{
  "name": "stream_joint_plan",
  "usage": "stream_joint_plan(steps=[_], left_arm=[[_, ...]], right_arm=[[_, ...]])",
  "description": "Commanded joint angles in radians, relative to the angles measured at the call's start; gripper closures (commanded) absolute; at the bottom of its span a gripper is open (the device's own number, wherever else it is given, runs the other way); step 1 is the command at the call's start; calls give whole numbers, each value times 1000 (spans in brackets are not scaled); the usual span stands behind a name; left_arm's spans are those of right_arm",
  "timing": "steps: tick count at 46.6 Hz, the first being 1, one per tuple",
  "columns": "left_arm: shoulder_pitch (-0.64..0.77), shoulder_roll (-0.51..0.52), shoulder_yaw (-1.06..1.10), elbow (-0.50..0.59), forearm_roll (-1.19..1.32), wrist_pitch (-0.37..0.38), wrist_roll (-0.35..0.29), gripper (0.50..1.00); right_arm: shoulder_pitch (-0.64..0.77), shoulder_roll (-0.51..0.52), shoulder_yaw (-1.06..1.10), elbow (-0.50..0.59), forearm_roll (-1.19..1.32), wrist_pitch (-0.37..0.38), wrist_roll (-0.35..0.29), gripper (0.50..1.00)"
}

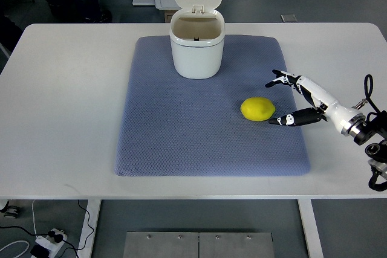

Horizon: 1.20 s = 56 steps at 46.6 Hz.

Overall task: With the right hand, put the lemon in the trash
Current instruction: 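Lower the open right hand around the lemon and close fingers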

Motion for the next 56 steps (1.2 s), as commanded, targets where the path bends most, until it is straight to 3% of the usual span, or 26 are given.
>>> stream_joint_plan(steps=[1, 27, 36, 47, 56], left_arm=[[-1, 0, 0, 0, 0, 0, 1, 500], [-1, 0, 0, 0, 0, 0, -1, 500], [1, 0, 0, 0, 0, 0, -1, 500], [-1, 0, 0, 0, 0, 1, -1, 500], [1, 0, 0, 0, 0, 1, -1, 500]], right_arm=[[3, 9, -1, -1, 1, -2, 0, 500], [11, 85, -36, -63, 10, 1, -45, 502], [12, 86, -61, -68, 10, 1, -45, 613], [15, 89, -62, -71, 13, 1, -52, 630], [15, 89, -62, -74, 16, 1, -55, 678]])
